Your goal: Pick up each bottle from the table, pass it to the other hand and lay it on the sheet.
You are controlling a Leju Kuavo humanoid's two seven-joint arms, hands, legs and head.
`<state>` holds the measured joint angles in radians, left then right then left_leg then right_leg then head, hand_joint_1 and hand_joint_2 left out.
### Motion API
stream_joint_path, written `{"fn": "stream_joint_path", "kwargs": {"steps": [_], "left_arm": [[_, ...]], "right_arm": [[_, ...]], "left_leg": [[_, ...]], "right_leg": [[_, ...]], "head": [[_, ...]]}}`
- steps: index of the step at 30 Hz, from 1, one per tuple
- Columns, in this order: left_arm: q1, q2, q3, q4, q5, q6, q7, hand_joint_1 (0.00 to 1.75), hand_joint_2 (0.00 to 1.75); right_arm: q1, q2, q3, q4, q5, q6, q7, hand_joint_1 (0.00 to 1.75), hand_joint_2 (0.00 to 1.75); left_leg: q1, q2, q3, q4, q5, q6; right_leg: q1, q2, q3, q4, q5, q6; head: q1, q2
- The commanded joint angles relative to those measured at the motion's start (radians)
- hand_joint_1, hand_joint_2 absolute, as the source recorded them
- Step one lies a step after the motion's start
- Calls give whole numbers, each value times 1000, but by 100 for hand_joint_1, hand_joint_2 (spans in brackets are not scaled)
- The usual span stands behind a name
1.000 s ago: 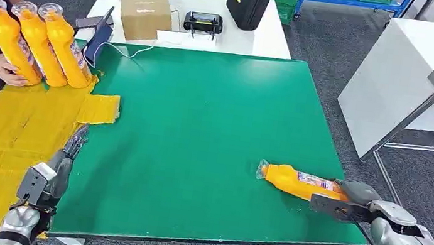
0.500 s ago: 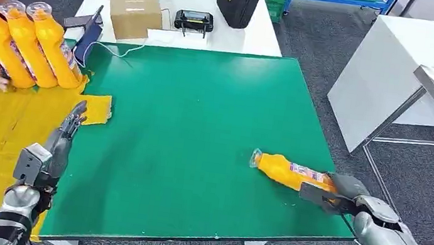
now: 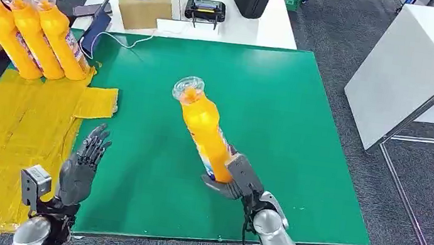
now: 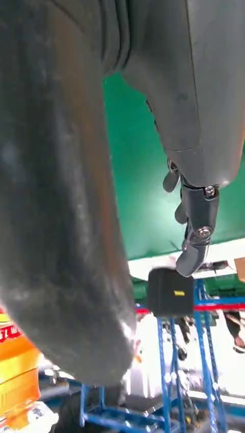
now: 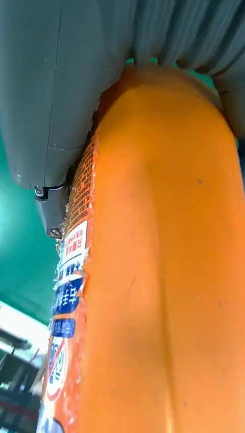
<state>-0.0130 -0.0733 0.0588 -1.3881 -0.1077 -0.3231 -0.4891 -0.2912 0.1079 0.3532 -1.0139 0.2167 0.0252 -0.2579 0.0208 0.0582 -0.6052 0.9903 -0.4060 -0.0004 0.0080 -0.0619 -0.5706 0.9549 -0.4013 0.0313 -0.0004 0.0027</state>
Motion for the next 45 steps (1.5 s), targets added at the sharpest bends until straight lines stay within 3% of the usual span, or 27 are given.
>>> {"fn": "stream_joint_path", "kwargs": {"steps": [1, 10, 23, 30, 35, 40, 45], "left_arm": [[4, -50, -84, -59, 2, 42, 20, 0, 175], [12, -60, -202, -126, -177, 227, -61, 0, 175], [12, -58, -200, -122, -178, 228, -62, 0, 175], [17, -48, -220, -97, -238, 247, -110, 0, 175], [-1, -34, -211, -38, -288, 265, -75, 0, 175], [-9, -18, -165, 24, -285, 250, -37, 0, 175], [-8, -19, -120, 52, -157, 125, -13, 0, 175]], "right_arm": [[-72, 116, 48, 92, -18, -2, 6, 175, 175], [-134, 211, 280, 278, -1, 23, 15, 175, 175], [-136, 205, 300, 286, -6, 19, 10, 175, 175], [-106, 233, 480, 332, 34, 68, 2, 175, 175], [-97, 212, 606, 309, 77, 63, -10, 175, 175], [-87, 194, 660, 265, 132, 33, -8, 175, 175], [-95, 199, 683, 257, 161, 20, -3, 175, 175]], "left_leg": [[-2, -3, 2, 1, -2, 1], [-3, -2, 0, 0, -1, 1], [-3, -7, -2, -1, 0, 1], [-4, -5, -2, -1, 0, 1], [-5, -10, 2, -2, -2, 1], [-4, -6, -4, -2, 1, 1], [-4, -7, -3, -2, 0, 1]], "right_leg": [[-3, 7, 0, 3, -2, 0], [-3, 6, -1, 1, -2, 0], [-4, 3, -2, 1, -1, 0], [-4, 2, -2, 0, -1, 0], [-6, 4, 2, 1, -4, 0], [-4, 1, -5, -1, -1, 0], [-5, 2, -4, 0, -2, 0]], "head": [[0, 0], [0, 0], [0, 0], [0, 0], [0, 0], [0, 0], [0, 0]]}}
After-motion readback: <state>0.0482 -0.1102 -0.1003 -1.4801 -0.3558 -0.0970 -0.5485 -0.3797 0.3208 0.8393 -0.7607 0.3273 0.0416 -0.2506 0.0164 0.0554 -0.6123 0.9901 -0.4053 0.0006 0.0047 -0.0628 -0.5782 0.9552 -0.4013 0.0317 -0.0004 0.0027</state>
